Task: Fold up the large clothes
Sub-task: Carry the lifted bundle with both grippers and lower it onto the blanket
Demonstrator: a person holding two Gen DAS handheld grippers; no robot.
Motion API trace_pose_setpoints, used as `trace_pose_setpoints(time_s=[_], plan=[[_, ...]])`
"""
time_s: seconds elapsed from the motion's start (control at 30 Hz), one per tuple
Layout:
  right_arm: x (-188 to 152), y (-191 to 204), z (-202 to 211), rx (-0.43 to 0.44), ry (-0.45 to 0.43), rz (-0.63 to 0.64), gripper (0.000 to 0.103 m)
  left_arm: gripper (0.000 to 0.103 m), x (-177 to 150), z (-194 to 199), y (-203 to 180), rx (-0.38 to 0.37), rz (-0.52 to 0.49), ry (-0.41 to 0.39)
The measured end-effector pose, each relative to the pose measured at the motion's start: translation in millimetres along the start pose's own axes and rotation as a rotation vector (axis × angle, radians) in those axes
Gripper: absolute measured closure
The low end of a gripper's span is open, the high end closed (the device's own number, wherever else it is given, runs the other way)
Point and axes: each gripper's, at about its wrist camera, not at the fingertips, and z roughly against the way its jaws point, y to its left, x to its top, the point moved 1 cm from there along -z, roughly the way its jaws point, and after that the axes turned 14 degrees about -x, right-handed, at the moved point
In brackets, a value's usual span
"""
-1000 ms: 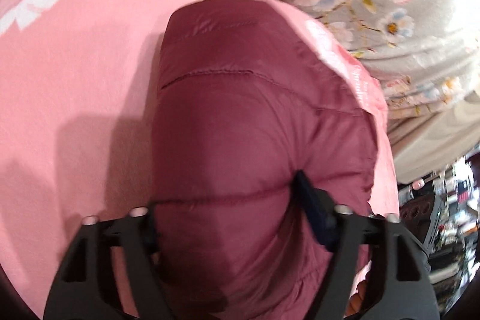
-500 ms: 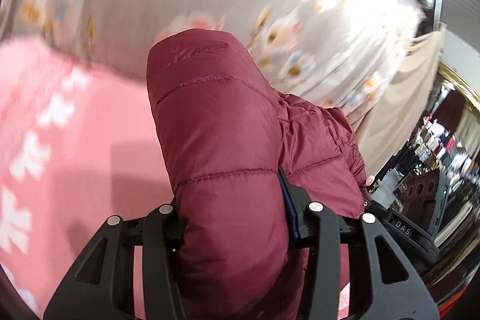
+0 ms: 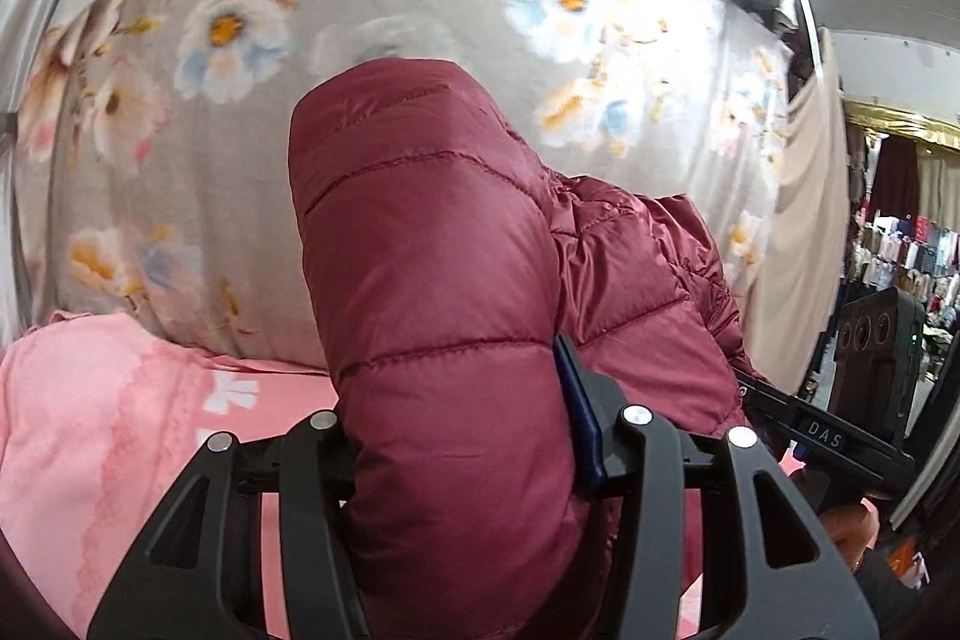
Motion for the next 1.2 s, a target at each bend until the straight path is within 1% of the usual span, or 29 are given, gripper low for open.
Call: trace_pose_setpoints(time_s=[0.17, 0.2, 0.33, 0.43, 0.53, 0.77, 0.9, 0.97, 1.07, 1.1, 1.17, 1.2], plan=[[-25.7, 6.2, -63.2, 0.000, 0.057, 0.026, 0.084, 0.057, -20.4, -12.7, 59.1, 0.035, 0.035, 0.022], [-34.2, 4.7, -78.7, -0.001, 0.077, 0.024, 0.084, 0.057, -29.1, -19.5, 75.9, 0.041, 0.049, 0.034], [-63.8, -1.0, -126.0, -0.014, 0.139, 0.025, 0.084, 0.057, -56.4, -38.7, 119.7, 0.052, 0.105, 0.069], [-87.3, -8.6, -157.5, -0.029, 0.190, 0.021, 0.084, 0.057, -80.9, -55.1, 148.9, 0.059, 0.151, 0.099], [-108.1, -16.5, -180.1, -0.047, 0.232, 0.017, 0.084, 0.056, -104.0, -69.8, 170.9, 0.060, 0.186, 0.125], [-164.7, -40.4, -224.4, -0.087, 0.351, -0.005, 0.084, 0.055, -157.0, -98.9, 203.5, 0.088, 0.248, 0.209], [-195.7, -50.7, -240.6, -0.115, 0.421, -0.005, 0.083, 0.055, -190.3, -113.4, 217.5, 0.115, 0.280, 0.281], [-208.7, -55.4, -243.5, -0.122, 0.433, -0.005, 0.081, 0.053, -203.6, -112.9, 221.8, 0.140, 0.277, 0.280], [-210.8, -57.4, -245.3, -0.119, 0.452, -0.015, 0.079, 0.051, -209.2, -109.6, 227.8, 0.141, 0.298, 0.272], [-211.6, -56.4, -246.6, -0.127, 0.463, -0.008, 0.077, 0.049, -210.4, -110.0, 229.0, 0.150, 0.302, 0.275], [-212.4, -56.6, -249.4, -0.146, 0.481, -0.004, 0.074, 0.044, -212.4, -114.3, 229.6, 0.186, 0.301, 0.298], [-212.2, -57.4, -250.7, -0.156, 0.488, -0.008, 0.073, 0.040, -213.6, -116.2, 229.6, 0.220, 0.302, 0.314]])
